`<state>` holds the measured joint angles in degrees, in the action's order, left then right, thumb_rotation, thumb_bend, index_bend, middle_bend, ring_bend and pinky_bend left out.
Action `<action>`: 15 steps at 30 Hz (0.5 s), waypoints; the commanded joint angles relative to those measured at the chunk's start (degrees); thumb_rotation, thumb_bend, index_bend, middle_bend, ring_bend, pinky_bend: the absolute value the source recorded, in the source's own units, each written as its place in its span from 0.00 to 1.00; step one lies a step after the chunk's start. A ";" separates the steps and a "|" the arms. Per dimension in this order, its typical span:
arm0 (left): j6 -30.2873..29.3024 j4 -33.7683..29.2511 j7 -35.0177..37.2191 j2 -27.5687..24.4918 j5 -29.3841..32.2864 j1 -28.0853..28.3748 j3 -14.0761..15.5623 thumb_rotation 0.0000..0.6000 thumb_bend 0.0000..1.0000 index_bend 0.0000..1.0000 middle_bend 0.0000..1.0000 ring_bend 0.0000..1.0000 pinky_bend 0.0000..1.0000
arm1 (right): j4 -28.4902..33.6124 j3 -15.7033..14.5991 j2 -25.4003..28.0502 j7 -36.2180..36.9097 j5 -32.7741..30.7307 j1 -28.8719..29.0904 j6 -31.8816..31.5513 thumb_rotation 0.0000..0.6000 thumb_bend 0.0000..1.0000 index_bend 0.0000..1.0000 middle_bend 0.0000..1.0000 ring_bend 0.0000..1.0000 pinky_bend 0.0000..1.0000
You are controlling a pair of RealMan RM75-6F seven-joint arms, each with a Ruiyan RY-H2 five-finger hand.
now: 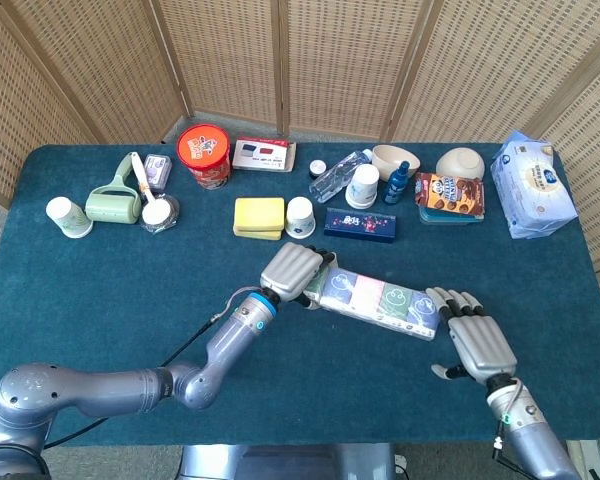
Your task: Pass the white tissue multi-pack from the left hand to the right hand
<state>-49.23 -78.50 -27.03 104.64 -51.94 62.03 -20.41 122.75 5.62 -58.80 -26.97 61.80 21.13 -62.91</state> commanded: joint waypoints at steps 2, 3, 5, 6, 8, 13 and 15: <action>-0.30 0.02 0.09 0.38 0.05 0.24 0.43 1.00 0.00 0.44 0.55 0.41 0.54 | -0.93 1.35 -2.55 -2.30 -2.25 1.53 -1.99 1.00 0.00 0.00 0.00 0.00 0.00; -0.34 0.01 0.11 0.44 0.14 0.29 0.48 1.00 0.00 0.44 0.55 0.41 0.54 | -1.08 1.62 -3.05 -2.90 -2.87 1.82 -2.46 1.00 0.00 0.00 0.00 0.00 0.00; -0.57 0.04 0.07 0.56 0.23 0.43 0.61 1.00 0.00 0.44 0.55 0.41 0.54 | -1.20 2.29 -4.20 -4.05 -4.54 2.57 -3.37 1.00 0.00 0.00 0.00 0.00 0.00; -0.67 0.03 0.12 0.63 0.29 0.47 0.61 1.00 0.00 0.44 0.55 0.41 0.54 | -1.24 2.45 -4.58 -4.59 -5.19 2.87 -3.65 1.00 0.00 0.00 0.00 0.00 0.00; -0.87 -0.03 0.27 0.72 0.40 0.54 0.66 1.00 0.00 0.44 0.55 0.41 0.54 | -1.29 2.71 -5.40 -5.92 -6.73 3.62 -4.18 1.00 0.00 0.00 0.00 0.00 0.00; -1.25 -0.07 0.54 0.71 0.66 0.71 0.68 1.00 0.00 0.43 0.55 0.41 0.54 | -1.07 3.40 -6.73 -7.18 -10.18 4.98 -5.05 1.00 0.00 0.00 0.00 0.00 0.00; -1.27 -0.22 1.01 0.81 0.79 0.78 0.53 1.00 0.00 0.43 0.55 0.41 0.54 | -1.09 3.29 -7.19 -8.17 -11.16 5.75 -4.92 1.00 0.00 0.00 0.00 0.00 0.00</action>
<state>-50.51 -78.65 -26.19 105.39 -51.22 62.77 -19.80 121.64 8.85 -65.58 -34.55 51.17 26.35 -67.78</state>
